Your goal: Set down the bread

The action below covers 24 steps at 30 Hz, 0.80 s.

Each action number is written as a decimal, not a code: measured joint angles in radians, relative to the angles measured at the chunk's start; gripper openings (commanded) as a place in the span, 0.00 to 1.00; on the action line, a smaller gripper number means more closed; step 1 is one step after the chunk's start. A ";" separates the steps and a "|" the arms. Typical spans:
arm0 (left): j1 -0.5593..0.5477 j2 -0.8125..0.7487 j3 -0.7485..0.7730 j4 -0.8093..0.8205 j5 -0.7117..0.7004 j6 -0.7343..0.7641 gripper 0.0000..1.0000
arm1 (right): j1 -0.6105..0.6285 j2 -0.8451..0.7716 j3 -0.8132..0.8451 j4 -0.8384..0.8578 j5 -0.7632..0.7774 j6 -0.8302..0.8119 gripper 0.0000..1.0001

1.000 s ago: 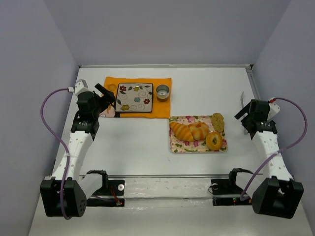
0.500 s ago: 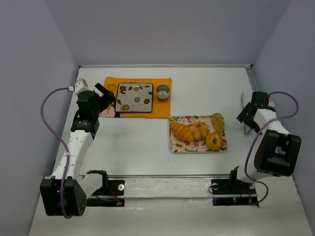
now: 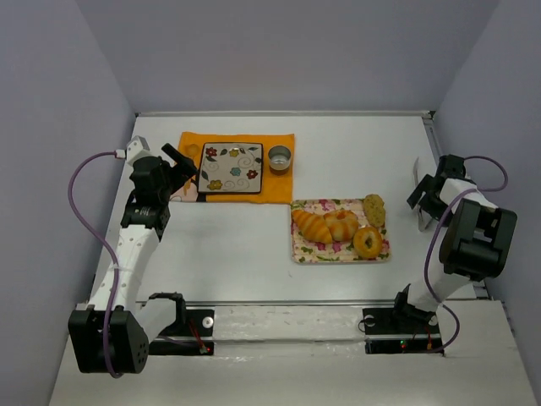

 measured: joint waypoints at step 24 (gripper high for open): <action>0.000 -0.111 0.000 -0.023 -0.104 0.003 0.99 | -0.042 0.194 0.134 0.160 -0.027 -0.028 0.83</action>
